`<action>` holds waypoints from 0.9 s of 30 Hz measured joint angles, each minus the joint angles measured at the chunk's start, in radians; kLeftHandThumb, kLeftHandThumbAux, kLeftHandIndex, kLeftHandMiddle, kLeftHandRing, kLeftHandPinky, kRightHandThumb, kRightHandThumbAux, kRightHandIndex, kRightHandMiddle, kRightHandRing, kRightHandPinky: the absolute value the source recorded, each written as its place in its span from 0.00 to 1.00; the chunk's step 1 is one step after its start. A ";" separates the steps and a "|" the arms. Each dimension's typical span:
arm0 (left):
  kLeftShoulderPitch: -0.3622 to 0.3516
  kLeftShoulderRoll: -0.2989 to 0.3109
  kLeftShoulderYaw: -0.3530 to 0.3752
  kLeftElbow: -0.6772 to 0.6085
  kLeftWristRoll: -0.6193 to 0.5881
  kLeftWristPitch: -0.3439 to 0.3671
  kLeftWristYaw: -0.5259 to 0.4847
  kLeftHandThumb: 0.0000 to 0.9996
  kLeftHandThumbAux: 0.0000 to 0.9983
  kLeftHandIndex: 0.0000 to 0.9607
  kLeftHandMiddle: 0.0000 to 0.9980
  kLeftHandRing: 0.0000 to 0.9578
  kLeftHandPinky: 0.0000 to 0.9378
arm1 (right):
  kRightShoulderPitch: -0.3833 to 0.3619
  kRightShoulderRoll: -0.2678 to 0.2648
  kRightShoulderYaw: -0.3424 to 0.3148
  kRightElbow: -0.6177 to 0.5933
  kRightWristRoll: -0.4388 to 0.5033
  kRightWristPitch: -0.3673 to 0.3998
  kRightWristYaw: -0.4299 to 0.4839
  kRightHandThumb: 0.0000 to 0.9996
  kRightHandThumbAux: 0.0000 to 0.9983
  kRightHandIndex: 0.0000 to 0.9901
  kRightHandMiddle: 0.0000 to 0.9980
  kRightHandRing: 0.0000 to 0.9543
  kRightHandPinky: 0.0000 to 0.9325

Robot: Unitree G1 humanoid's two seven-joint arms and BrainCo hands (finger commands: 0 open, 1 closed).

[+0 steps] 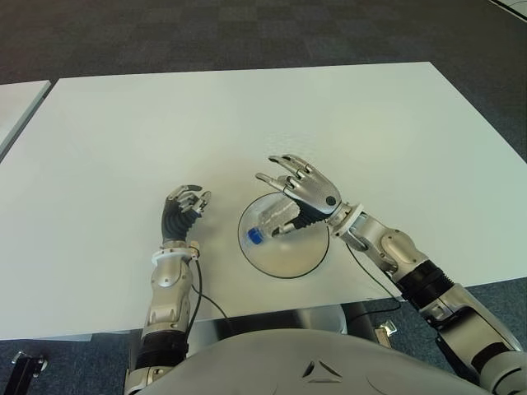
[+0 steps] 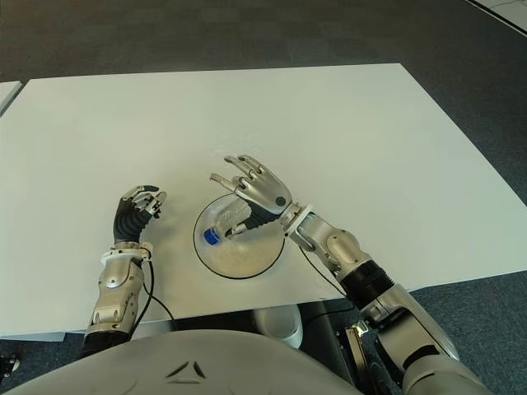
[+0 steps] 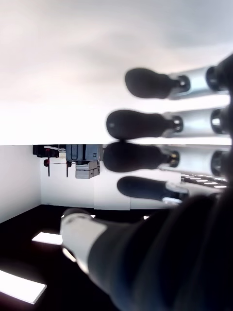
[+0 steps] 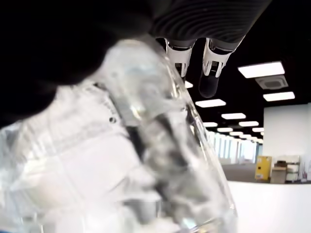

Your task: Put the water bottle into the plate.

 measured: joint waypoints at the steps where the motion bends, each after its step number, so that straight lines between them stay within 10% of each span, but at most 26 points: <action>1: 0.000 0.000 -0.001 0.000 0.000 0.000 0.000 0.71 0.72 0.45 0.71 0.73 0.73 | 0.000 0.000 -0.006 0.000 0.002 -0.007 -0.015 0.32 0.31 0.00 0.00 0.00 0.00; 27: -0.002 -0.014 -0.001 0.001 -0.001 0.001 0.002 0.71 0.72 0.45 0.71 0.72 0.72 | -0.001 -0.013 -0.067 -0.029 -0.037 -0.071 -0.252 0.23 0.30 0.00 0.00 0.00 0.00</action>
